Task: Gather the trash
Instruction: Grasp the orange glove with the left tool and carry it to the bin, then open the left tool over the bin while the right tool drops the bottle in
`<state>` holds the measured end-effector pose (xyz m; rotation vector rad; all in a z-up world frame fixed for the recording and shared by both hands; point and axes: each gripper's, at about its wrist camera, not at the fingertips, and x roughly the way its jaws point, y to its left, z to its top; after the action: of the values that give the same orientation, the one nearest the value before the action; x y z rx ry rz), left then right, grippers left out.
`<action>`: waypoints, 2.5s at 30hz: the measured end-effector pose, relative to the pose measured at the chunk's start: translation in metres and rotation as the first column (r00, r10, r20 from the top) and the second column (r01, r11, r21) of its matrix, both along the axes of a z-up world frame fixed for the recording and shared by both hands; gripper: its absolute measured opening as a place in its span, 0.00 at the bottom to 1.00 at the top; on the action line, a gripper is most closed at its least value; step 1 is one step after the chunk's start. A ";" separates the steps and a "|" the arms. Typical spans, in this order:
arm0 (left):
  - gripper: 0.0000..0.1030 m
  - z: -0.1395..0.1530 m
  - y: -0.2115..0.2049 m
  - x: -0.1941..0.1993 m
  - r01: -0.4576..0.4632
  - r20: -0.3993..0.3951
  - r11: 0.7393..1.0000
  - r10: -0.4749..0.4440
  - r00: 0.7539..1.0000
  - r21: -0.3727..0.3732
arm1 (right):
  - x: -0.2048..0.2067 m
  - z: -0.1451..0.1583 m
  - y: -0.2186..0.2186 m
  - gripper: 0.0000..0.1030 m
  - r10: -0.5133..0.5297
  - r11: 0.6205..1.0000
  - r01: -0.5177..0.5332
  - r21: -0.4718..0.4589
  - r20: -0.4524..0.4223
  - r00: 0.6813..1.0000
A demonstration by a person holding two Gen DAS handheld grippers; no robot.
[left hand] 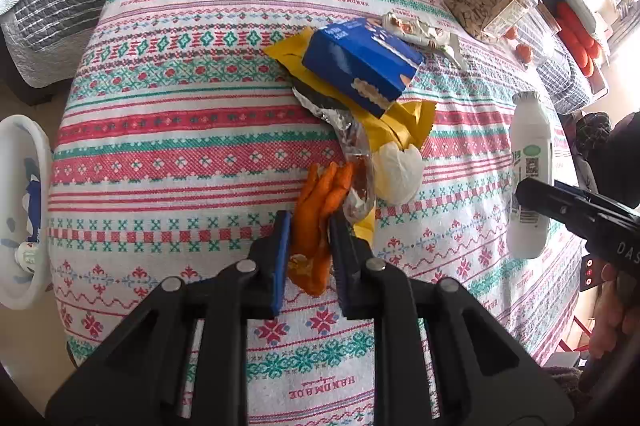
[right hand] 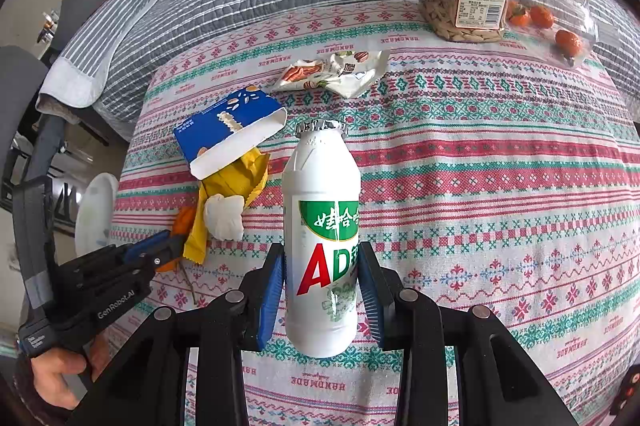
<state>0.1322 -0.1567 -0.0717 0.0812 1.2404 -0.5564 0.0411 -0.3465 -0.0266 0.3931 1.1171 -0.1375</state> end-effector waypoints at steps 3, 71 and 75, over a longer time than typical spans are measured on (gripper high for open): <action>0.20 0.005 0.005 -0.002 -0.001 0.003 1.000 0.001 1.000 -0.010 | -0.002 0.002 0.001 0.36 0.001 1.000 -0.001 0.002 0.006 1.000; 0.91 0.047 0.336 0.017 -0.621 0.184 0.777 0.599 0.779 0.099 | 0.172 -0.045 0.307 0.38 0.439 0.873 -0.453 0.182 0.114 0.891; 0.91 0.048 0.335 0.017 -0.616 0.184 0.781 0.594 0.783 0.098 | 0.168 -0.039 0.299 0.54 0.413 0.877 -0.431 0.213 0.126 0.902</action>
<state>0.1494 0.1779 -0.0234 -0.1494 1.0854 0.1149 0.2089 -0.0472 -0.0655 0.3525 1.1218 0.3992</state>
